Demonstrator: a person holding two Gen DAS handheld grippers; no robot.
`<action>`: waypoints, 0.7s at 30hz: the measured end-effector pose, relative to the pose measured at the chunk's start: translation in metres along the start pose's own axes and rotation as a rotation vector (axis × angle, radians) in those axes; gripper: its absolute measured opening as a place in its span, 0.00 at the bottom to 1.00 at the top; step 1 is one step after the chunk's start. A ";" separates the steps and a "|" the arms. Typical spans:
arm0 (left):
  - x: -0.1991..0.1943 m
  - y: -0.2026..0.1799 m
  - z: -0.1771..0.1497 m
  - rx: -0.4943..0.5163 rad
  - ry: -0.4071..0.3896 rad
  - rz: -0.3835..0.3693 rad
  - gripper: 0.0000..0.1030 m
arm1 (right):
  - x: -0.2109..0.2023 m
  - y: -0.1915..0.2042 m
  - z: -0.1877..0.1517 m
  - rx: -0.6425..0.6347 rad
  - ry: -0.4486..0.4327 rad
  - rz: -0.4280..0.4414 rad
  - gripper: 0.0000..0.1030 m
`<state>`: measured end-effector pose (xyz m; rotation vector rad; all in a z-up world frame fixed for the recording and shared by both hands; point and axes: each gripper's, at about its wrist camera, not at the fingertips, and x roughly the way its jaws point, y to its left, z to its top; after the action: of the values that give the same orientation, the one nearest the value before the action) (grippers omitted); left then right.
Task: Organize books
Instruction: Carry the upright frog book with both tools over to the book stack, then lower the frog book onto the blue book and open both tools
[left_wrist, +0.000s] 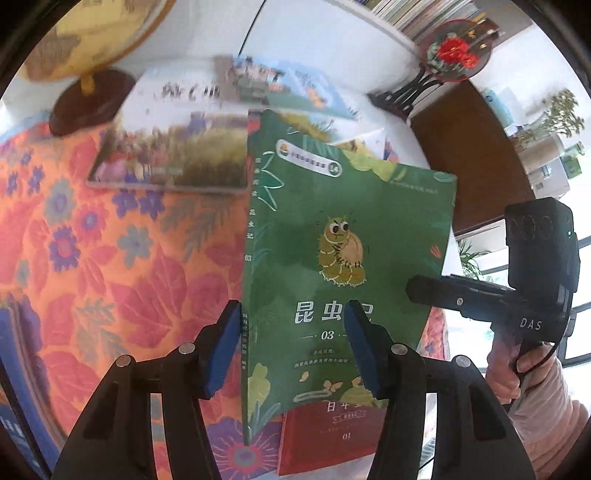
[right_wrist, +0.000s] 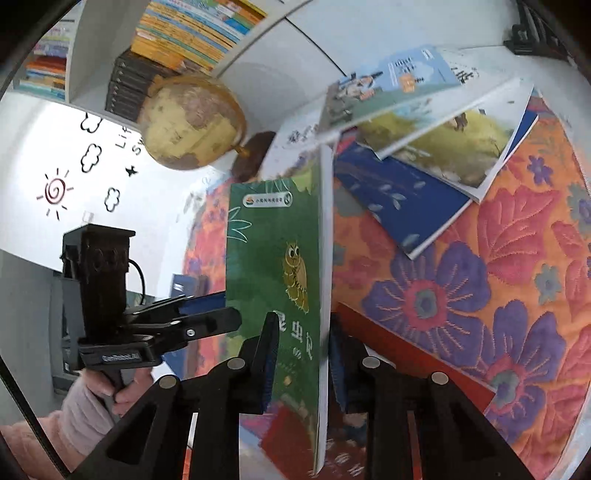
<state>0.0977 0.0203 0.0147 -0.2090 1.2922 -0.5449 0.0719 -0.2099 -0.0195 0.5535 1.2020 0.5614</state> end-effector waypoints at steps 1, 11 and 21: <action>-0.009 0.000 0.001 0.002 -0.016 -0.007 0.51 | -0.003 0.006 0.000 -0.002 -0.004 -0.006 0.25; -0.057 0.024 -0.002 0.016 -0.060 0.008 0.51 | 0.021 0.068 -0.006 0.045 -0.001 -0.022 0.25; -0.115 0.100 -0.034 -0.014 -0.074 0.090 0.52 | 0.087 0.150 -0.011 0.078 0.073 0.079 0.25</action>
<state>0.0723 0.1679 0.0586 -0.1801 1.2274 -0.4474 0.0681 -0.0400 0.0166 0.6534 1.2797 0.6082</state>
